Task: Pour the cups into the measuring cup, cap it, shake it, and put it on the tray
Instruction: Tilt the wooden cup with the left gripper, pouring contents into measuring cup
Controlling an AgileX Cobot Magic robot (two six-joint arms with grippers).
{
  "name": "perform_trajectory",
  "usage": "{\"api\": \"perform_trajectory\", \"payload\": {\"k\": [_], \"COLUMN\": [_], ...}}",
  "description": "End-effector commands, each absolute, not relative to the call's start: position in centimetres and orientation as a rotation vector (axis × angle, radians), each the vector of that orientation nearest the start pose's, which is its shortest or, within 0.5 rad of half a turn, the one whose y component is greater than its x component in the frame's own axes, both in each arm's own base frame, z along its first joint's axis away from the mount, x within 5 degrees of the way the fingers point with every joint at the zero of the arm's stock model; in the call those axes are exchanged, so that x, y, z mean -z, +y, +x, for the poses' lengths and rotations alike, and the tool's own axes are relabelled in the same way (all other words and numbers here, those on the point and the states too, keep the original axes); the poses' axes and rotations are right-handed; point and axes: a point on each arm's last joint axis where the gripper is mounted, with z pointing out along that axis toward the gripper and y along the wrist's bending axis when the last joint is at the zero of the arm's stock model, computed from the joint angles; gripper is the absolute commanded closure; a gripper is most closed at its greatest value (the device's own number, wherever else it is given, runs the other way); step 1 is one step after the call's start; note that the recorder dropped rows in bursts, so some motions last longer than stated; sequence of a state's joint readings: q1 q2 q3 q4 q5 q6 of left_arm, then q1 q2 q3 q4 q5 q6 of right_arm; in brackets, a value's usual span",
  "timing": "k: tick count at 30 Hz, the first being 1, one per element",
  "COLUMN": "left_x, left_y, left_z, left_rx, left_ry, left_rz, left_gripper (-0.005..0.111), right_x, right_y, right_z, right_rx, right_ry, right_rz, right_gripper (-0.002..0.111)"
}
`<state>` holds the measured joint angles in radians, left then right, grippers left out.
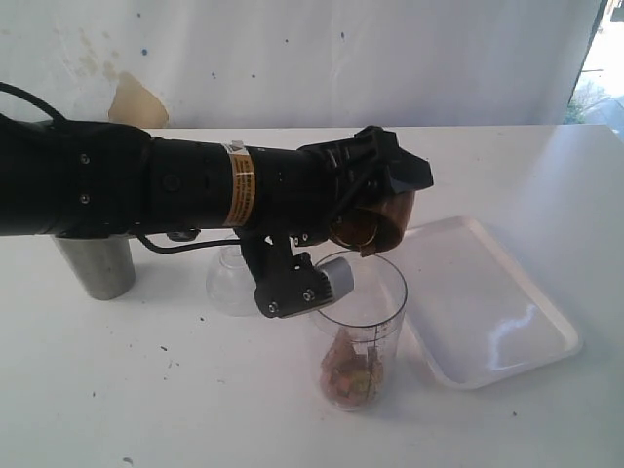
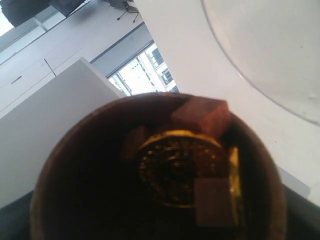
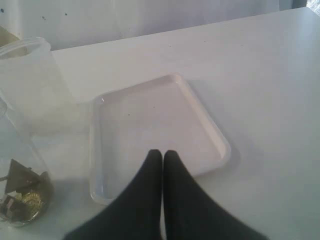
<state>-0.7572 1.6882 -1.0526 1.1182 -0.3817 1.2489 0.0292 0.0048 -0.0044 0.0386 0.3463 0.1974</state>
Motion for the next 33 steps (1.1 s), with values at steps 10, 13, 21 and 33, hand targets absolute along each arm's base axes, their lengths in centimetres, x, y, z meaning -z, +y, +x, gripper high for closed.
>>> {"api": "perform_trajectory", "payload": {"k": [10,13,21,33], "left_x": [-26.08,-26.18,-26.13,-26.22], "left_y": [-28.47,-28.56,-28.52,-28.59], "left_z": [24.89,24.76,24.82,24.74], "left_rx": [-0.818,-0.808,-0.801,-0.708], "left_ry": [-0.398,-0.407,-0.385,-0.259], "left_rz": [1.938,1.921,1.93,1.92], "left_gripper": [0.107,0.107,0.107,0.107], "right_x": [-18.22,-18.22,-18.22,-18.22], "right_y": [0.21,0.21,0.21,0.21], "right_z": [5.34,5.34,5.34,5.34], "right_rx": [-0.185,-0.185,-0.185,-0.185], "right_ry": [1.822,1.822,1.822,1.822], "right_rz": [0.182,0.182,0.182,0.182], "right_gripper": [0.108,0.108,0.108,0.108]}}
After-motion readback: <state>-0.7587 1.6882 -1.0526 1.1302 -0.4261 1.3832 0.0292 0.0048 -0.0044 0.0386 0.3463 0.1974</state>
